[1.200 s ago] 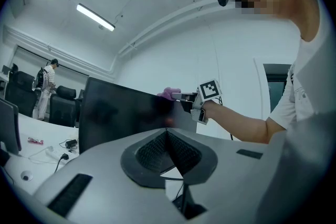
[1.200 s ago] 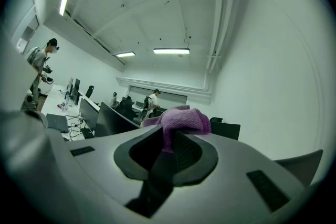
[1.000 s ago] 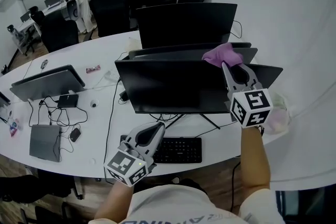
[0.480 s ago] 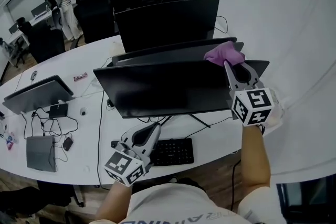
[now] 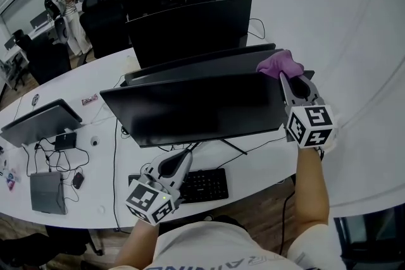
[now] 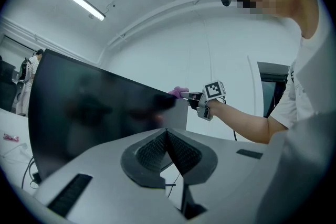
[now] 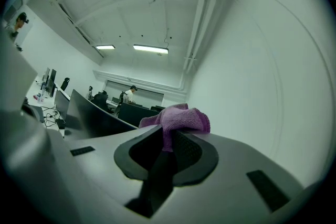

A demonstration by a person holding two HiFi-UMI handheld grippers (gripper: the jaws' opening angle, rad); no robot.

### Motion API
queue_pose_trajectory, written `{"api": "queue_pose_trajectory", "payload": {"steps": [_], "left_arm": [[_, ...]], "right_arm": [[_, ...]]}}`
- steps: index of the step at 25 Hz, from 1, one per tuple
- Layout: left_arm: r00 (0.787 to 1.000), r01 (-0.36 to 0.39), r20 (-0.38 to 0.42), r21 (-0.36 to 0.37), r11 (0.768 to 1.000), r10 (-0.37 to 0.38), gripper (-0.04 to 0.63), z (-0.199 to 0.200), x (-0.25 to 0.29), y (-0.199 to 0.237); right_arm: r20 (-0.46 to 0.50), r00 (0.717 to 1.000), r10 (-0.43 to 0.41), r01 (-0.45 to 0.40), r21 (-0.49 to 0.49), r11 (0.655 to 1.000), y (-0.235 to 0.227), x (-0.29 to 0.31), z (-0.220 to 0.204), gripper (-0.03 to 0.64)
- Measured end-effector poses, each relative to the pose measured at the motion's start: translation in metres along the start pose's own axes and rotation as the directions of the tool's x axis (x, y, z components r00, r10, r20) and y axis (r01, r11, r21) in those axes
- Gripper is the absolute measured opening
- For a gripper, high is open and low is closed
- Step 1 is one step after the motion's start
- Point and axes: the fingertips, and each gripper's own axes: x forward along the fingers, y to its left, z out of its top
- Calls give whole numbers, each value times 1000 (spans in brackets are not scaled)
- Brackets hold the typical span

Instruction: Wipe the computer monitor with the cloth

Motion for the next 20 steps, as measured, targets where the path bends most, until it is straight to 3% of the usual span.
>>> {"api": "queue_pose_trajectory", "payload": {"steps": [20], "left_arm": [[998, 57, -25, 5, 998, -57, 9, -3, 20, -12]], "right_arm": [[-21, 982, -187, 188, 66, 980, -95, -22, -20, 63]]}}
